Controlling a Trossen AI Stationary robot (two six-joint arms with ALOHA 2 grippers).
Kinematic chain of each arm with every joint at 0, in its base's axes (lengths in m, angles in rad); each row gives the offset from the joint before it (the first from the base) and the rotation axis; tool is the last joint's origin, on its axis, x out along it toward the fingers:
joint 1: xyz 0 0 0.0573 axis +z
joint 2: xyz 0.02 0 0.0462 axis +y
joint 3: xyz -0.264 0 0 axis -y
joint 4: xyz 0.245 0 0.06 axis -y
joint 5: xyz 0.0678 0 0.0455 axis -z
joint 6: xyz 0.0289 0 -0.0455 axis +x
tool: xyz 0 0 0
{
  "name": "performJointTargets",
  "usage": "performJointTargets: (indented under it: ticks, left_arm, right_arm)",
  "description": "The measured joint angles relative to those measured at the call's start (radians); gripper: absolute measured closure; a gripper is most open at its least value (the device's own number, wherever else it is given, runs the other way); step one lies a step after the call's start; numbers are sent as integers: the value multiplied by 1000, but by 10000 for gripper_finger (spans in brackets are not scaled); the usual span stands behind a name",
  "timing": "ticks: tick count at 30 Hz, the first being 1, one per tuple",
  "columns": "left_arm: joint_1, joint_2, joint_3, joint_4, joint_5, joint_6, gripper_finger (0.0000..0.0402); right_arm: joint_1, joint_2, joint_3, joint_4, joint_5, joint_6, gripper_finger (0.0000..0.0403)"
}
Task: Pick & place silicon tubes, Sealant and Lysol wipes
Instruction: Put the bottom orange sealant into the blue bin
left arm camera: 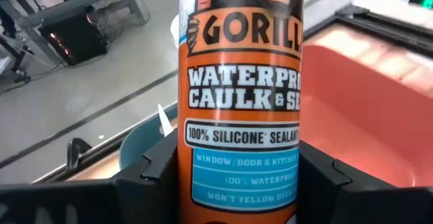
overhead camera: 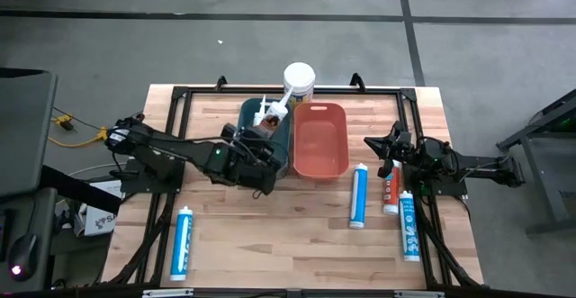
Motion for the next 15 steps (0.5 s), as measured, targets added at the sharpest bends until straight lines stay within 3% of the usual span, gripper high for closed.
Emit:
performJointTargets:
  ticks: [7,11,15]
  left_arm:
    - [67,2,-13,149,91,155,220]
    - [90,-6,-96,302,164,282,221]
    - [124,-48,-192,427,214,306,222]
  right_arm:
    - [0,0,0,0,0,0,391]
    - [0,0,0,0,0,0,391]
    - [0,0,0,0,0,0,391]
